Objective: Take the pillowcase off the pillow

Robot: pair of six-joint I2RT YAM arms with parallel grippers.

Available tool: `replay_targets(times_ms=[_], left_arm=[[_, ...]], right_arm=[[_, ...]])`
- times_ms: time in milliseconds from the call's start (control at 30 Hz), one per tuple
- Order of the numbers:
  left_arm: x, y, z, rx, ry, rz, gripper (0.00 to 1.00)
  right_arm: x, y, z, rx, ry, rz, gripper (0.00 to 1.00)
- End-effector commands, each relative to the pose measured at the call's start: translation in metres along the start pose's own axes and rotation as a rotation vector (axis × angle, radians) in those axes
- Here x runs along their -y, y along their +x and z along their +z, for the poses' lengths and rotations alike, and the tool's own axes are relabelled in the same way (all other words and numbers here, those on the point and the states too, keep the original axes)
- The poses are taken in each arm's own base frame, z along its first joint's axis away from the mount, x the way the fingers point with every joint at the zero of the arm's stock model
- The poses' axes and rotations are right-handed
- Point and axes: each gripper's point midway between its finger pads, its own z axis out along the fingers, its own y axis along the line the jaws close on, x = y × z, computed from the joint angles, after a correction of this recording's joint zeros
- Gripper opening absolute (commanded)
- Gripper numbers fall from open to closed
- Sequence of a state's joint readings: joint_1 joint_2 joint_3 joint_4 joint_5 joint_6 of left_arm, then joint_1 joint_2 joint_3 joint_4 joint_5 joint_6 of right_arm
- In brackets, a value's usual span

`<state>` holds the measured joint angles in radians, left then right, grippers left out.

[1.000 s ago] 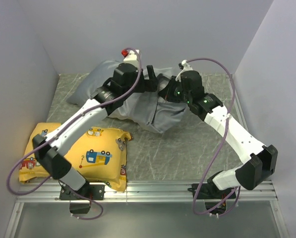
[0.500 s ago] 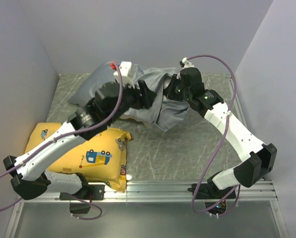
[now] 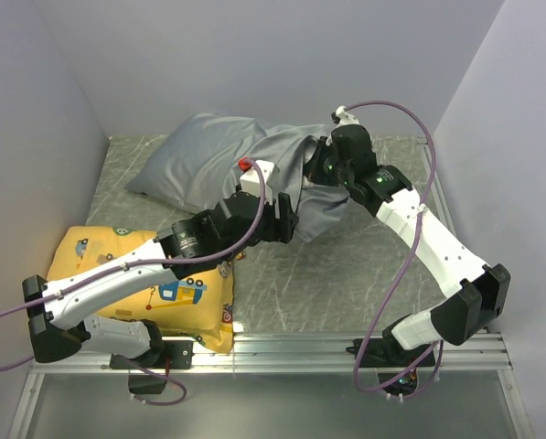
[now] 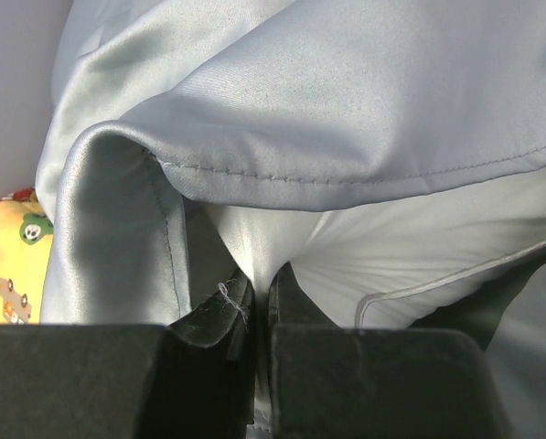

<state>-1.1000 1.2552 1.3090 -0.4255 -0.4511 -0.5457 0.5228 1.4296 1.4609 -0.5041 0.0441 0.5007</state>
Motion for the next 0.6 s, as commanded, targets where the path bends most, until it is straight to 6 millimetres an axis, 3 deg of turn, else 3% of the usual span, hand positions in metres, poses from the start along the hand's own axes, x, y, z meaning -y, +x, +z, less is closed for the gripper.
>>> replay_targets(times_ms=[0, 33, 133, 300, 333, 567], left_arm=[[0.002, -0.003, 0.001, 0.03, -0.021, -0.029, 0.63], [0.0, 0.001, 0.002, 0.022, -0.029, -0.04, 0.48], [-0.007, 0.018, 0.0, -0.006, -0.038, -0.052, 0.27], [-0.02, 0.037, -0.007, -0.031, -0.052, -0.072, 0.1], [-0.022, 0.041, -0.007, -0.039, -0.055, -0.074, 0.03], [-0.062, 0.078, -0.013, -0.089, -0.18, -0.094, 0.0]], right_arm=[[-0.018, -0.058, -0.017, 0.184, -0.039, 0.004, 0.0], [-0.018, -0.059, -0.017, 0.185, -0.035, 0.002, 0.0], [-0.019, -0.064, -0.015, 0.194, -0.028, 0.001, 0.0], [-0.016, -0.069, -0.013, 0.206, -0.006, -0.004, 0.0], [-0.017, -0.073, -0.014, 0.214, -0.004, -0.001, 0.0], [0.009, -0.105, -0.023, 0.256, 0.015, 0.054, 0.0]])
